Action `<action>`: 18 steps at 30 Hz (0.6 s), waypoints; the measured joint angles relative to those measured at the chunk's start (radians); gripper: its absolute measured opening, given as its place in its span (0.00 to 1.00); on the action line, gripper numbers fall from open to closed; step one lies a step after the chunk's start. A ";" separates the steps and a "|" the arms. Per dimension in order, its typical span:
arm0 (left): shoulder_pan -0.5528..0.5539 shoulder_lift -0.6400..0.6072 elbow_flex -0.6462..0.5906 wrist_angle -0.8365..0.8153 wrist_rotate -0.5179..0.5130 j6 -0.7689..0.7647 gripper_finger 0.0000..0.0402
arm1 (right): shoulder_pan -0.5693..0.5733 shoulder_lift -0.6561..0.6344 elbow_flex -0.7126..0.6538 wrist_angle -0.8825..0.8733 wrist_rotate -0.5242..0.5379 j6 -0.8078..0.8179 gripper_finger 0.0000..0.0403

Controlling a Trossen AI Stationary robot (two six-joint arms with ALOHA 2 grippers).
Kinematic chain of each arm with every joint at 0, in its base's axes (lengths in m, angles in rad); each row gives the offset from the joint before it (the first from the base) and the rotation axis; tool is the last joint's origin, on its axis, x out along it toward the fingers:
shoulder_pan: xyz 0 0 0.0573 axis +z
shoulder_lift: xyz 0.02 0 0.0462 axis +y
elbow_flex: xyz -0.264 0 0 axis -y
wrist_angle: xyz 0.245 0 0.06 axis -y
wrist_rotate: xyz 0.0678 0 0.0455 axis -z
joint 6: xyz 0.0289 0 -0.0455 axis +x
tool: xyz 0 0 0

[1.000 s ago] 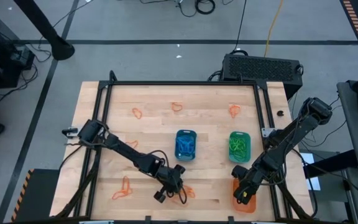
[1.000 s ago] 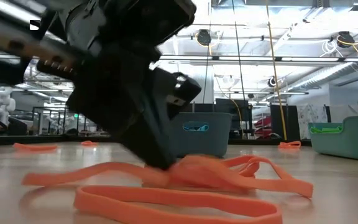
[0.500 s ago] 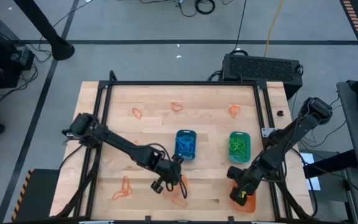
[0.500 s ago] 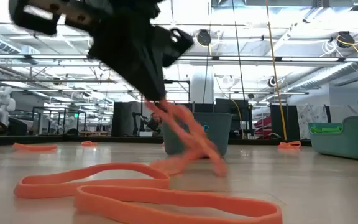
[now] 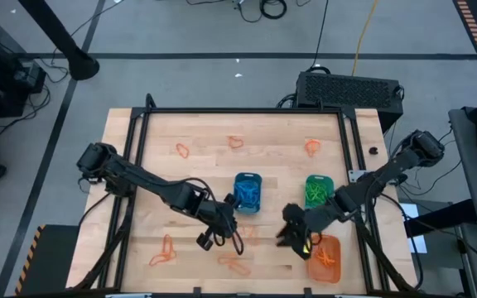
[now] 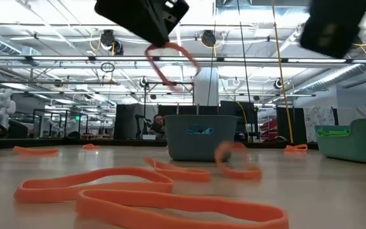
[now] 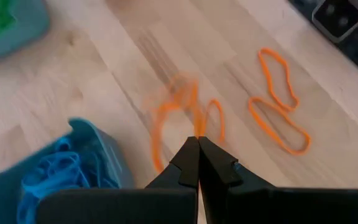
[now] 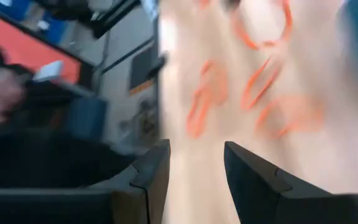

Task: Sort rubber bands into baskets
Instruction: Put the orange rubberband into the orange bin

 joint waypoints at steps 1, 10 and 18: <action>0.000 -0.002 0.001 0.007 0.000 0.000 0.00 | -0.014 0.000 0.000 0.001 0.027 -0.048 0.36; 0.009 -0.076 0.001 0.065 -0.035 -0.034 0.00 | -0.142 0.000 0.000 0.122 0.135 -0.403 0.36; 0.046 -0.105 0.001 0.195 0.030 -0.160 0.00 | -0.157 0.000 0.000 0.325 0.189 -0.772 0.44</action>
